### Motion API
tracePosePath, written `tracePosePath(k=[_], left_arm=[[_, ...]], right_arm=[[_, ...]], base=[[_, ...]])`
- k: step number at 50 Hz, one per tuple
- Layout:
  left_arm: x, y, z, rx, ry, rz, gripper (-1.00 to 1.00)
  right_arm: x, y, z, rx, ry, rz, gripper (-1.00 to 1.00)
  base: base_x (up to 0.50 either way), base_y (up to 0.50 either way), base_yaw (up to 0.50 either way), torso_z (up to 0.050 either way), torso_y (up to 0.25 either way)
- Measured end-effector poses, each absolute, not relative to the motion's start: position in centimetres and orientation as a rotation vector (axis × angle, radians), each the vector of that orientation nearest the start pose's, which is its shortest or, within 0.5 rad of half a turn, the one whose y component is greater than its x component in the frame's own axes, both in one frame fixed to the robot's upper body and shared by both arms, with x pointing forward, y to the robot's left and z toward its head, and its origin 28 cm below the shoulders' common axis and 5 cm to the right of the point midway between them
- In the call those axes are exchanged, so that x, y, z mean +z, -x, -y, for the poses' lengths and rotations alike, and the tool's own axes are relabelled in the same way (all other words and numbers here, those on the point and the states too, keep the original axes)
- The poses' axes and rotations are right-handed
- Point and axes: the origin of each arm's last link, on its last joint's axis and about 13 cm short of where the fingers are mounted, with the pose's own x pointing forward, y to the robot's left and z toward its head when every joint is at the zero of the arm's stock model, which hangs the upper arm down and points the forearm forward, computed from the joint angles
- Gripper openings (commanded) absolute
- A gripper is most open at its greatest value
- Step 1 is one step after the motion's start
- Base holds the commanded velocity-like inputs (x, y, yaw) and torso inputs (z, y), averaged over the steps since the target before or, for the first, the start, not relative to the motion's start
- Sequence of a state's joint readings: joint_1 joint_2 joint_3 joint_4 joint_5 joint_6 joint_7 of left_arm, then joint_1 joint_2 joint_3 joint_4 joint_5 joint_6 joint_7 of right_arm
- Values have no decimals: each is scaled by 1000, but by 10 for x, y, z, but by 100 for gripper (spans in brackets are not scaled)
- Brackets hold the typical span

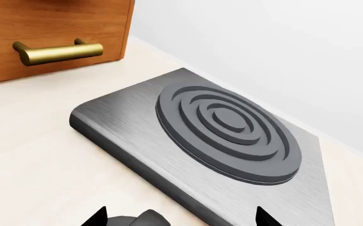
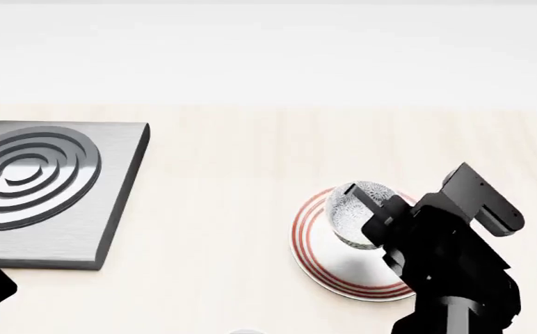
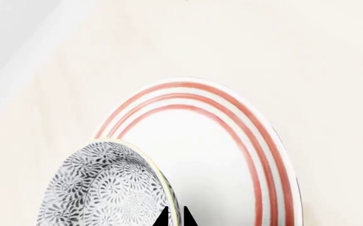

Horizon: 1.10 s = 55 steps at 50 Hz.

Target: Pick the akita bowl between the plate and the ramekin and place it on the plate.

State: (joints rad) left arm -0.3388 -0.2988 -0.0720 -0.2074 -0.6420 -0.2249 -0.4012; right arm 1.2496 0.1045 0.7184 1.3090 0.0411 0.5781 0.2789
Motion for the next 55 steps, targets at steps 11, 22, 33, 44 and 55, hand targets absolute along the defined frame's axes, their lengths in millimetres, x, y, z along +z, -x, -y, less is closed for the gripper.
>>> tracePosePath(k=[11, 22, 33, 44, 55], left_arm=[[57, -282, -291, 451, 367, -116, 100], [58, -281, -291, 451, 370, -116, 100], [58, -281, -291, 451, 370, -117, 100], [58, -281, -291, 452, 370, -115, 100], [57, -281, -291, 453, 369, -115, 100]], right_arm=[[131, -403, 125, -380, -731, -654, -100], [130, -404, 123, -407, -761, -651, -100], [128, -404, 122, -437, -767, -667, -100], [127, -403, 122, -443, -764, -674, -100], [126, -403, 122, -439, -753, -680, -100]], base=[[0, 0, 0, 0, 0], [0, 0, 0, 0, 0], [0, 0, 0, 0, 0], [0, 0, 0, -1, 0], [0, 0, 0, 0, 0]])
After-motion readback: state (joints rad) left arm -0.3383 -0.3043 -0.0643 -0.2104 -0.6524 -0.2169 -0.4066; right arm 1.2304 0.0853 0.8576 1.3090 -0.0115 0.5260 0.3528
